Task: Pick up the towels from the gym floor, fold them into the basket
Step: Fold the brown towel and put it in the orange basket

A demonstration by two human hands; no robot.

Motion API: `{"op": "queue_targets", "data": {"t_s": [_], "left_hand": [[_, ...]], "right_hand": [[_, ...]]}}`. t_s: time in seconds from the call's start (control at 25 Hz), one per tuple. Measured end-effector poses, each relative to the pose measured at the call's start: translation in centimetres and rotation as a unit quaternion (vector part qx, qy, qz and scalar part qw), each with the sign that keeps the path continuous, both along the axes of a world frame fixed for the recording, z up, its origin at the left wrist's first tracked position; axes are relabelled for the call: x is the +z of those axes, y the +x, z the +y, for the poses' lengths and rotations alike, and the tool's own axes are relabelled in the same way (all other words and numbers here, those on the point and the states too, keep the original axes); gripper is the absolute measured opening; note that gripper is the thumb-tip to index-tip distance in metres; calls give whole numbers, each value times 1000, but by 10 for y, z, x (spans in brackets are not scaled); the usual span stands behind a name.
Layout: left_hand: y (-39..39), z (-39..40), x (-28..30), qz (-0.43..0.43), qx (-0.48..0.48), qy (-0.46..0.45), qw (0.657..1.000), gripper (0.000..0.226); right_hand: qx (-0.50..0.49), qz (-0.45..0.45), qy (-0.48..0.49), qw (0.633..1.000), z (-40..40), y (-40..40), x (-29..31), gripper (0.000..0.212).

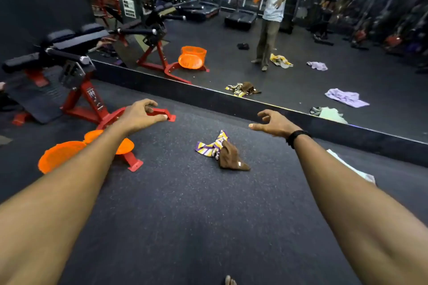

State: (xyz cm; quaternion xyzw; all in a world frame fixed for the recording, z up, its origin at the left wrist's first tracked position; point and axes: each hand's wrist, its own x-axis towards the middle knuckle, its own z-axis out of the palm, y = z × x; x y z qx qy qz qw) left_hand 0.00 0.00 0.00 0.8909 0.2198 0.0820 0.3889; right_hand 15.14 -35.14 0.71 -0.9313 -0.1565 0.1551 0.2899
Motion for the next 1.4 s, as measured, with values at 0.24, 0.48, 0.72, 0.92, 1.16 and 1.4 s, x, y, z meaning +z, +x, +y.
{"op": "queue_targets", "data": {"t_s": [0.24,0.48,0.72,0.92,1.16,1.4], "left_hand": [[87,-38,-15,9,-45,2,999,52],[201,-65,-25,18,-40,-4,999,54],[304,-99,-28,19,-30,-24,999,54],[376,-97,-47,39,-29,-34,998,52],[481,-53,-102,78,-22,-50,995,55],[617,9,-182,147,-5,-99,984,52]], "right_hand": [[-55,23,1,998,-47,61,-20,75],[-45,28,7,999,-73,172,-32,72],[-30,36,-5,999,-96,279,-28,69],[-23,61,-19,998,-90,358,-43,69],[-13,84,-49,995,-43,466,-93,69],[-9,135,-104,985,17,603,-167,70]]}}
